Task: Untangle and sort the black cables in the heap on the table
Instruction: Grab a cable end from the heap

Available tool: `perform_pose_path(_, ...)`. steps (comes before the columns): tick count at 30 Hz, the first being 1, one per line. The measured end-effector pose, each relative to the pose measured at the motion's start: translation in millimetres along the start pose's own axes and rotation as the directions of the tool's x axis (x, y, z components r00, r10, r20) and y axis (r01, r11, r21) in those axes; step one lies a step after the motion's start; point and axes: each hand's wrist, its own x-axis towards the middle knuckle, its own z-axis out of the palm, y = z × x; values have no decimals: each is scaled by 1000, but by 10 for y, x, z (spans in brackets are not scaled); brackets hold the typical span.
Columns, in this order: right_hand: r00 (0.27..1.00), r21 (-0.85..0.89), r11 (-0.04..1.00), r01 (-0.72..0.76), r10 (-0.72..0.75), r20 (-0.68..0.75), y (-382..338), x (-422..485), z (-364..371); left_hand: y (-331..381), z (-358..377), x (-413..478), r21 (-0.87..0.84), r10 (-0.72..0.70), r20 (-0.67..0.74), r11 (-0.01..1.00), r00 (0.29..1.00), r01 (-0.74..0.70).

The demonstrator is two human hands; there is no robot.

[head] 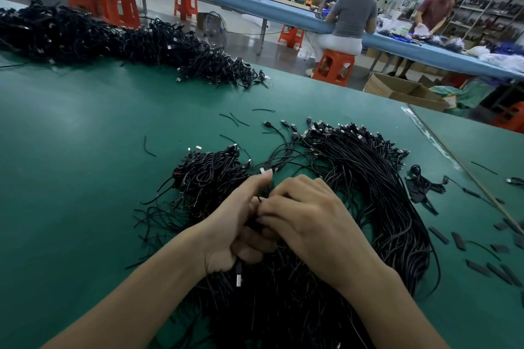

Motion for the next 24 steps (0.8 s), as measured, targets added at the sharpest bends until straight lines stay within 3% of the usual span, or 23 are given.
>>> perform_pose_path(4,977,320,923,-212,189,102,63,-39,-10,-27,-48,-87,145,66,233,984,970,-102)
perform_pose_path(6,960,387,881,-273,226,163,72,-45,-28,-21,-67,-122,274,71,310,948,948,-161)
perform_pose_path(9,958,329,904,-273,227,173,58,-44,-49,-30,-46,-125,441,32,239,887,971,-138)
perform_pose_path(13,935,250,912,-327,273,226,38,-28,-59,-44,-9,-93,533,19,152,841,988,-98)
perform_pose_path(19,929,165,926,-339,301,216,-40,-31,-101,-43,2,-96,606,44,107,789,993,-100)
perform_pose_path(24,939,76,972,-224,194,285,-40,6,-149,-55,2,-99,618,19,109,782,994,-83)
